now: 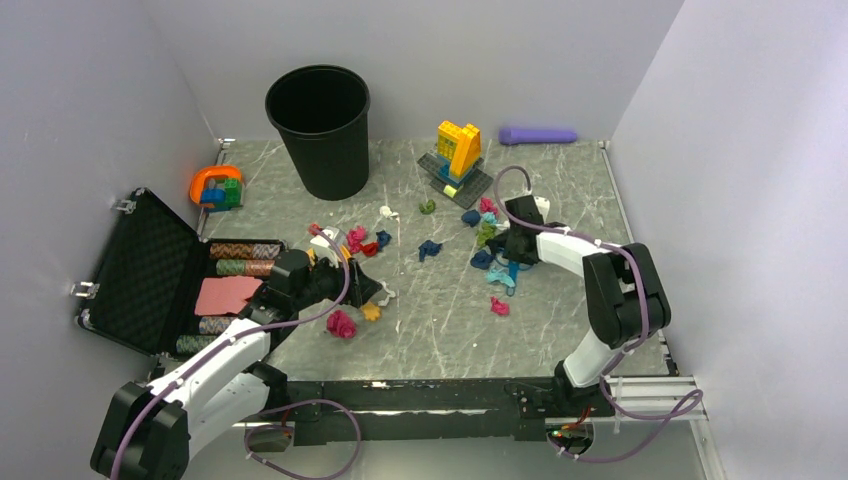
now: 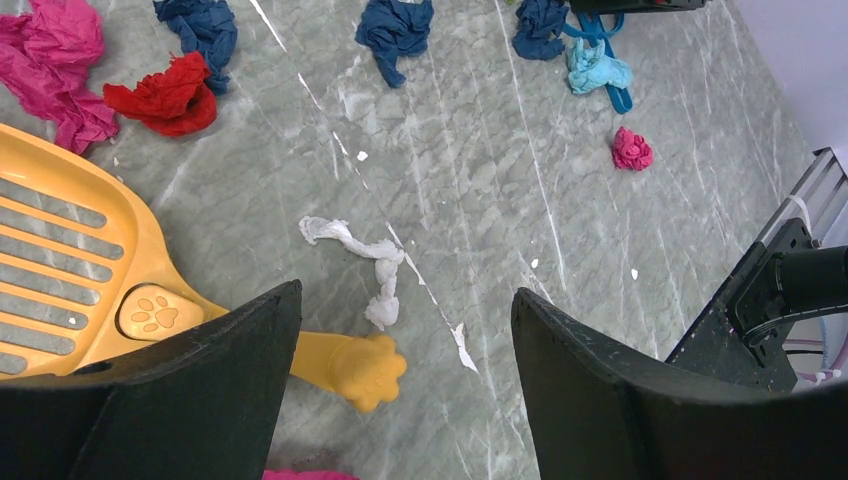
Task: Sweep away the paper scraps from the table
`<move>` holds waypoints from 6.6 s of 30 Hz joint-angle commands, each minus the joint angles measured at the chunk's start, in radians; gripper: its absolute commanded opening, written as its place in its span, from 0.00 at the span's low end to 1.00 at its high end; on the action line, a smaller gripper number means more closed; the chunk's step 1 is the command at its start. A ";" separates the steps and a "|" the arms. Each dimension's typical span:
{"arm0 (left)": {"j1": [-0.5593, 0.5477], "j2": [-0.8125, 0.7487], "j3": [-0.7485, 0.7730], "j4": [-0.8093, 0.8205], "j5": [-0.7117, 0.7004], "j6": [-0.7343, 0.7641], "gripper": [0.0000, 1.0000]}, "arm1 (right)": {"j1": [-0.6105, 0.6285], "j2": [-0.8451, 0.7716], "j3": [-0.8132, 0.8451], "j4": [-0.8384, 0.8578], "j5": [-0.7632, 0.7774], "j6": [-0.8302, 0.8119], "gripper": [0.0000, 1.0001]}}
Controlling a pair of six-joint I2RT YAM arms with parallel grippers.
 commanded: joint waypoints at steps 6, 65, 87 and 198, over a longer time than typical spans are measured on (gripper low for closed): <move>-0.004 0.003 0.027 0.011 -0.009 0.018 0.82 | -0.004 -0.182 -0.006 -0.158 0.085 -0.040 0.20; -0.115 0.682 0.638 -0.271 0.480 -0.189 0.27 | 0.734 -0.400 0.003 0.102 -0.130 -0.470 0.10; 0.080 0.316 0.312 0.293 0.547 -0.472 0.00 | 0.286 -0.775 -0.222 0.261 -0.604 0.091 0.92; -0.213 0.378 0.382 -0.615 -0.839 -0.797 0.59 | 0.388 -0.859 -0.111 -0.327 0.183 0.285 0.00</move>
